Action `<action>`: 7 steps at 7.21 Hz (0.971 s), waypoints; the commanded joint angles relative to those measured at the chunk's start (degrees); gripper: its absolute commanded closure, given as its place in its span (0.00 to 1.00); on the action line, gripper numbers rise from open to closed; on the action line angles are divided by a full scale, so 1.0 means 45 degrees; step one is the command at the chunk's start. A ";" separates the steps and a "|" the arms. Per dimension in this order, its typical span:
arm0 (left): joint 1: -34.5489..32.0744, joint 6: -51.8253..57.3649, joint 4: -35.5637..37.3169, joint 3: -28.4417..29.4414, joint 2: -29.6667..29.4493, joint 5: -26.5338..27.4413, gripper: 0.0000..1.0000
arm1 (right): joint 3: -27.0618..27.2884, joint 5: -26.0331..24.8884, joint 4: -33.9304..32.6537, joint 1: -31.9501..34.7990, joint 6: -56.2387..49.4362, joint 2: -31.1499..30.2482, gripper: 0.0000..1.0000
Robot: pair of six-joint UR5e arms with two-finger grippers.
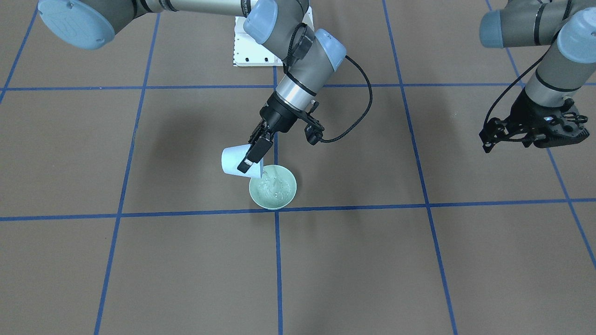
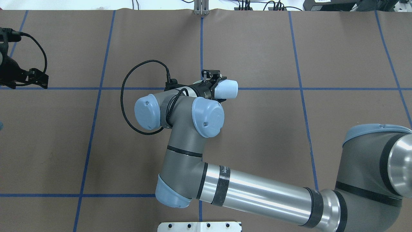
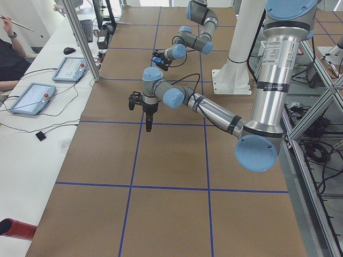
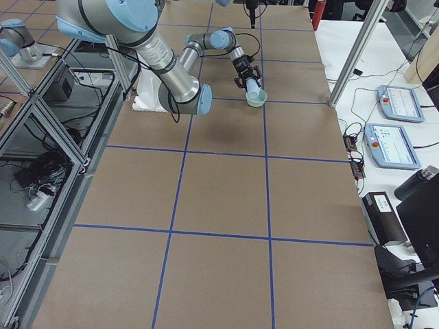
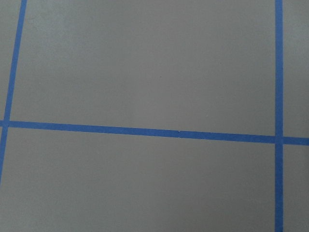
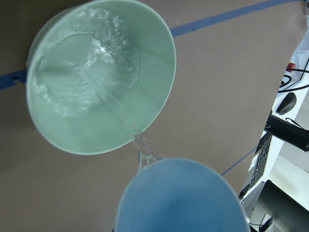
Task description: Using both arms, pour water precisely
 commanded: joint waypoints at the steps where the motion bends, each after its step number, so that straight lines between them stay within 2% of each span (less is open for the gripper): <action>1: 0.0000 0.0000 0.0000 -0.0001 0.0000 -0.0011 0.00 | 0.0845 0.0159 0.0643 -0.0030 0.0186 -0.0283 1.00; 3: 0.0000 -0.0019 0.0000 -0.0040 0.0000 -0.0011 0.00 | 0.2370 0.1502 0.2747 0.0164 0.1061 -0.1726 1.00; 4: 0.0000 -0.0058 0.0000 -0.0060 0.0000 0.0008 0.00 | 0.2588 0.2165 0.3744 0.0591 0.1684 -0.1963 1.00; 5: 0.0000 -0.0097 0.0000 -0.0060 0.0000 -0.0011 0.00 | 0.2629 0.3564 0.5030 0.1311 0.2541 -0.2217 1.00; 6: 0.0000 -0.0136 0.0000 -0.0060 -0.0019 0.0008 0.00 | 0.3209 0.4622 0.5836 0.1936 0.3400 -0.2742 1.00; 7: 0.0019 -0.0156 0.0000 -0.0079 -0.0039 0.0009 0.00 | 0.4182 0.5020 0.5863 0.2465 0.4530 -0.3153 1.00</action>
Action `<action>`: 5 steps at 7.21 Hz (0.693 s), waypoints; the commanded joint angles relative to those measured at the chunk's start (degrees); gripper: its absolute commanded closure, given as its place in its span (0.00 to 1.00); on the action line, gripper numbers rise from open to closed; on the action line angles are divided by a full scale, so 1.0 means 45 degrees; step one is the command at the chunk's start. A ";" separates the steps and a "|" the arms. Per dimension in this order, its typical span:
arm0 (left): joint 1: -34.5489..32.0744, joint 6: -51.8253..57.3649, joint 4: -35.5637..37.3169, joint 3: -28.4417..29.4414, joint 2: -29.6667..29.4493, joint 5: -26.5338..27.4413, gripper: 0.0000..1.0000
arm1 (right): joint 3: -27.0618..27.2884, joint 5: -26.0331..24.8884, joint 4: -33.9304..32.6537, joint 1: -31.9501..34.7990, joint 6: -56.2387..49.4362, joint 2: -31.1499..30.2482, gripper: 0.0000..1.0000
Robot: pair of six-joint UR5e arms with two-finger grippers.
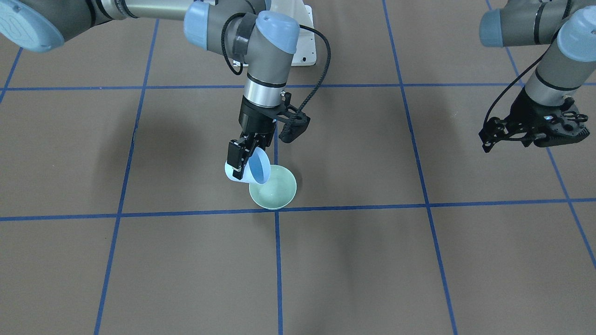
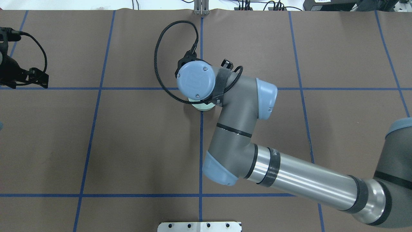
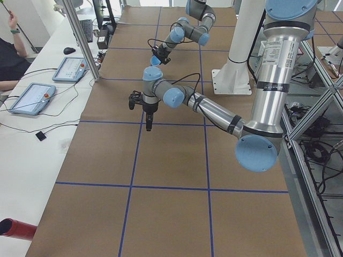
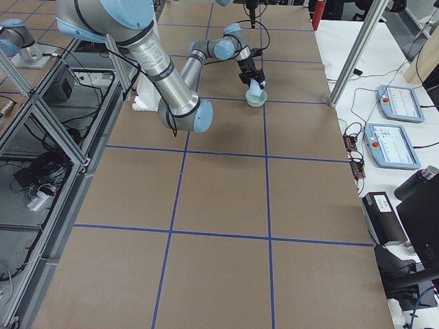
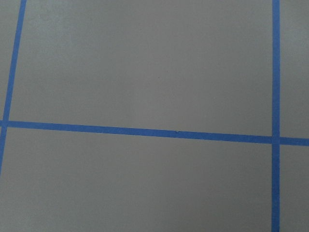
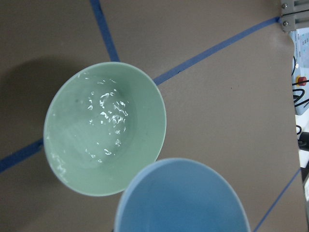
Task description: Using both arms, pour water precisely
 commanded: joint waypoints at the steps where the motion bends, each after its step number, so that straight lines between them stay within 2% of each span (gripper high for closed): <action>1: 0.0014 -0.0072 0.0020 -0.0034 -0.0020 0.0005 0.00 | 0.2306 0.1279 0.1250 0.1167 0.3005 -0.1592 1.00; 2: 0.0014 -0.0072 0.0020 -0.0053 -0.0020 0.0005 0.00 | 0.3480 0.2076 0.2998 0.1732 0.4105 -0.3150 1.00; 3: 0.0014 -0.0092 0.0020 -0.0092 -0.0020 0.0005 0.00 | 0.4285 0.2471 0.3693 0.1989 0.5064 -0.4325 1.00; 5: 0.0014 -0.0188 0.0039 -0.0229 -0.0020 -0.0014 0.00 | 0.5849 0.2164 0.4826 0.2147 0.6747 -0.6981 1.00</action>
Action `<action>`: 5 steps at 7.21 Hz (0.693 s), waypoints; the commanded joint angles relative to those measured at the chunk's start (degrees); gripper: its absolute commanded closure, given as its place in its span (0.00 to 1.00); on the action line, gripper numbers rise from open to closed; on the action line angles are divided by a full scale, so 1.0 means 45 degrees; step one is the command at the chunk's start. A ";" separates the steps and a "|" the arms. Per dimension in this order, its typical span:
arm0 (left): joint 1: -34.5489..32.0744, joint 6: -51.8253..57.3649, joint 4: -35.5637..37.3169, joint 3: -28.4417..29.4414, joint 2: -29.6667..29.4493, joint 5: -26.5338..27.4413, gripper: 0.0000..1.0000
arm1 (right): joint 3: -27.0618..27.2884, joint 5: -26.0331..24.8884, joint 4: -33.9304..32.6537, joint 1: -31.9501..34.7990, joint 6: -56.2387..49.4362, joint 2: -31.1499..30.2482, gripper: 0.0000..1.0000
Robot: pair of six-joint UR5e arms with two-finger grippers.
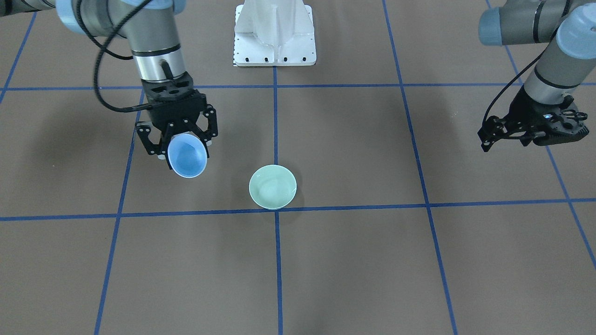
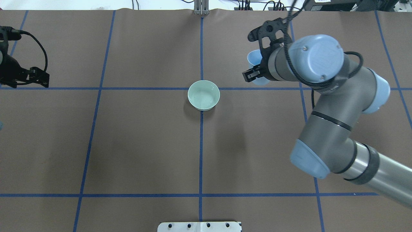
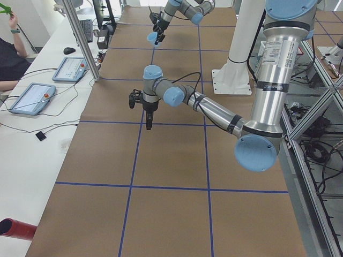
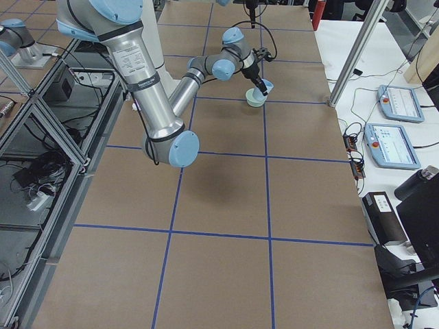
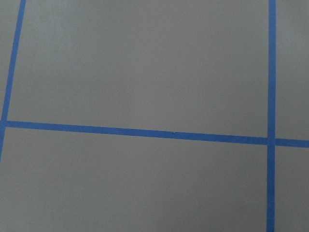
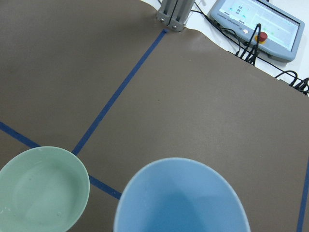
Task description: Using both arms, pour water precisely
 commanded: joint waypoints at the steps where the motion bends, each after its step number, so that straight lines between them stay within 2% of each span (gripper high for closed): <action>1: 0.0000 -0.0309 0.0015 -0.0114 0.0000 0.0004 0.00 | 0.1400 -0.1120 0.1799 0.0147 0.1281 -0.3248 1.00; 2: 0.0000 -0.0331 0.0015 -0.0134 0.0000 -0.0015 0.00 | 0.1404 -0.2097 0.3878 0.0147 0.1844 -0.4985 1.00; 4: 0.0000 -0.0331 0.0015 -0.0134 0.0000 -0.0016 0.00 | 0.0901 -0.2998 0.8931 0.0089 0.2490 -0.8463 1.00; 5: 0.0000 -0.0350 0.0015 -0.0192 0.0000 -0.0016 0.00 | 0.0684 -0.3121 1.0388 -0.0163 0.2823 -0.9426 1.00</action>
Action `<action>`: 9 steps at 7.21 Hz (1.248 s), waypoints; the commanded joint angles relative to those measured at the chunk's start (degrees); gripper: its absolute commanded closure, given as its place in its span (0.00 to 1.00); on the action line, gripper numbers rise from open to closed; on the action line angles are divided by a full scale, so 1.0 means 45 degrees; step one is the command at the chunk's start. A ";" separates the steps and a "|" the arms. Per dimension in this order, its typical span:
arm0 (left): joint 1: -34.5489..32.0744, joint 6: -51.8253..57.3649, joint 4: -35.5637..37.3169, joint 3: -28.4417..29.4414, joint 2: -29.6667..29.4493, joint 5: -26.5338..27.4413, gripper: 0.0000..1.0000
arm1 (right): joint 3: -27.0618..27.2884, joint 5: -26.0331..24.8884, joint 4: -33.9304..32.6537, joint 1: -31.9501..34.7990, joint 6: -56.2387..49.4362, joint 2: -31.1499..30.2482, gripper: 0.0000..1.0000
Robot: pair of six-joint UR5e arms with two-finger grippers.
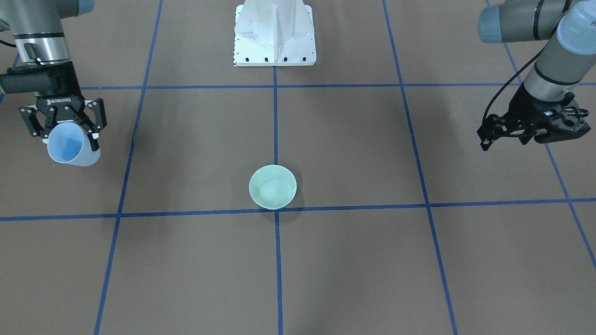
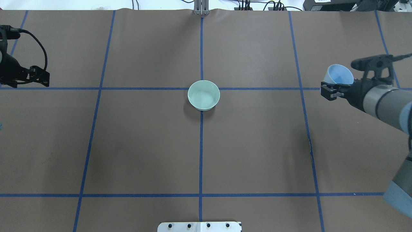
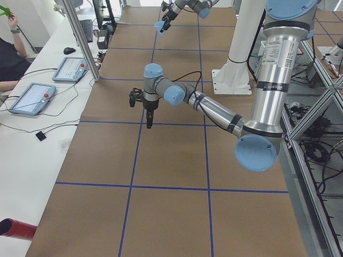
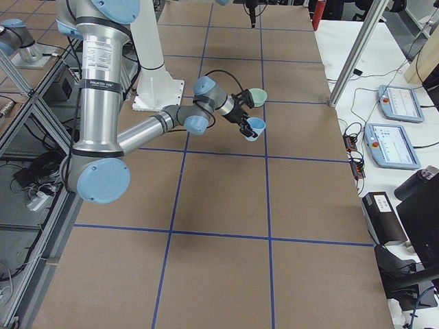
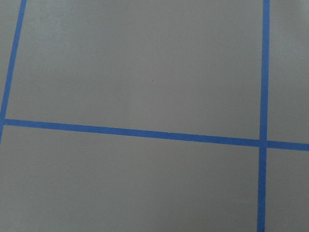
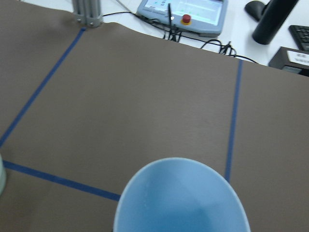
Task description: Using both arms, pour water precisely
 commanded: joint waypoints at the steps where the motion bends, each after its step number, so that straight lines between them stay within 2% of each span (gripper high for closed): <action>1: 0.0000 -0.0232 0.0000 -0.0083 0.0000 -0.0001 0.00 | -0.0313 -0.1670 0.2963 -0.1238 0.0501 -0.2131 1.00; 2: 0.0000 -0.0389 0.0020 -0.0199 0.0000 -0.0001 0.00 | -0.0449 -0.3848 0.3181 -0.3104 0.1410 -0.2561 1.00; 4: 0.0000 -0.0391 0.0020 -0.0181 0.0019 -0.0215 0.00 | -0.0586 -0.5658 0.3203 -0.4854 0.2181 -0.3284 1.00; 5: 0.0000 -0.0391 0.0020 -0.0181 0.0019 -0.0216 0.00 | -0.1186 -0.6382 0.3338 -0.5461 0.2490 -0.3288 1.00; 7: 0.0019 -0.0391 0.0020 -0.0064 0.0019 -0.0216 0.00 | -0.2767 -0.6954 0.5283 -0.5896 0.2904 -0.3172 1.00; 9: 0.0019 -0.0372 0.0020 -0.0045 0.0019 -0.0216 0.00 | -0.2911 -0.7092 0.5391 -0.6052 0.2884 -0.3152 1.00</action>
